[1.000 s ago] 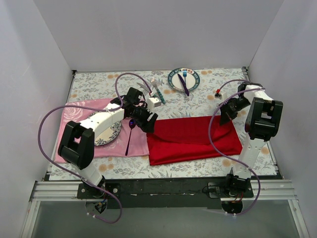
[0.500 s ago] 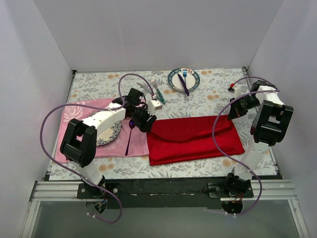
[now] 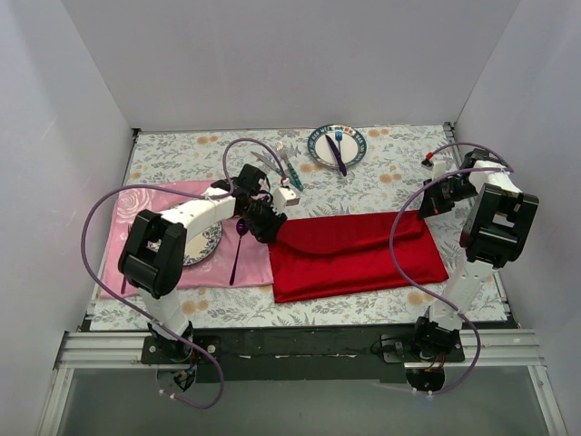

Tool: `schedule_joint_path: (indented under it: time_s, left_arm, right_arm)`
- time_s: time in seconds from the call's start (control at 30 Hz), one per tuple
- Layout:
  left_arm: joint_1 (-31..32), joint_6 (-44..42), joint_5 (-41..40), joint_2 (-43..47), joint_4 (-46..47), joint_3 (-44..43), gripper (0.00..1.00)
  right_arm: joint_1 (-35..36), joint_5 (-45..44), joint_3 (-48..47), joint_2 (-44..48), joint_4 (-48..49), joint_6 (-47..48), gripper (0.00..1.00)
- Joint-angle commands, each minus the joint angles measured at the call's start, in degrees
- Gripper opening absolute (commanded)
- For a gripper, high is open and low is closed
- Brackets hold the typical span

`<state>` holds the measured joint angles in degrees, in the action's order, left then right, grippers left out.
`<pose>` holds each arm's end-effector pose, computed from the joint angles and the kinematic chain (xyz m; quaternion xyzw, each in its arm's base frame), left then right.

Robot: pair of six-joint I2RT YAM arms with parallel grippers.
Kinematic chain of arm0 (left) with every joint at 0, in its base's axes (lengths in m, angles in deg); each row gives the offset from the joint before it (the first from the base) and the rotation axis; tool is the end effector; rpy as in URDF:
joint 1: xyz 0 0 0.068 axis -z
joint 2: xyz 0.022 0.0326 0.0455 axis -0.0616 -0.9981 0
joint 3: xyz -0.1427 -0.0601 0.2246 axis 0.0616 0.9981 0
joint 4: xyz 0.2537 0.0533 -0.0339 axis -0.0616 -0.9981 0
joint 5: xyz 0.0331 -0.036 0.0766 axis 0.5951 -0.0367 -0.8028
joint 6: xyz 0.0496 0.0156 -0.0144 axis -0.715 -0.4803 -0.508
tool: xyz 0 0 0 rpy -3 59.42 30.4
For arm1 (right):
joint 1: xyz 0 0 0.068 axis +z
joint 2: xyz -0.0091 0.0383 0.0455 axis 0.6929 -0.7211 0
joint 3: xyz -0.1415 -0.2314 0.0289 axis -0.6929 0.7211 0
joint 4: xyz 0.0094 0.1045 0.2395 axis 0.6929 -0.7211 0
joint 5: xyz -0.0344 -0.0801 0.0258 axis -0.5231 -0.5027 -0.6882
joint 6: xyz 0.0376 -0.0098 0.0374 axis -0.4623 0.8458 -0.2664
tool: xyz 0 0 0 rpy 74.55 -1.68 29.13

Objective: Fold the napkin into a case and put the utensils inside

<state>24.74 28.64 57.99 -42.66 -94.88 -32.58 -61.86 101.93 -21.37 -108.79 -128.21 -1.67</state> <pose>0.3001 -0.1794 0.1971 0.2010 0.9358 -0.2713 0.1010 0.3759 -0.1014 0.1816 -0.2191 0.9302 0.2156 0.2007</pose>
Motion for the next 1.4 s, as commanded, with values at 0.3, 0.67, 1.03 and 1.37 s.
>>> schedule_joint_path:
  time_s: [0.3,0.67,1.03,1.37]
  left_arm:
    - [-0.15,-0.47,1.08,-2.47,0.93,-4.06,0.0]
    - [-0.15,1.55,-1.47,-5.55,1.9,-6.62,0.0]
    - [-0.15,2.61,-5.08,-6.7,3.22,-6.62,0.0]
    - [-0.23,2.87,-5.43,-4.24,4.45,-6.62,0.0]
  right_arm:
    - [-1.25,0.98,-0.71,2.24,3.35,-2.51,0.01]
    - [-1.69,-0.16,-0.18,2.32,7.31,-4.62,0.01]
    - [-1.69,-0.08,-1.67,0.74,8.19,-5.15,0.01]
    - [-2.21,0.28,-1.58,2.41,8.98,-4.53,0.01]
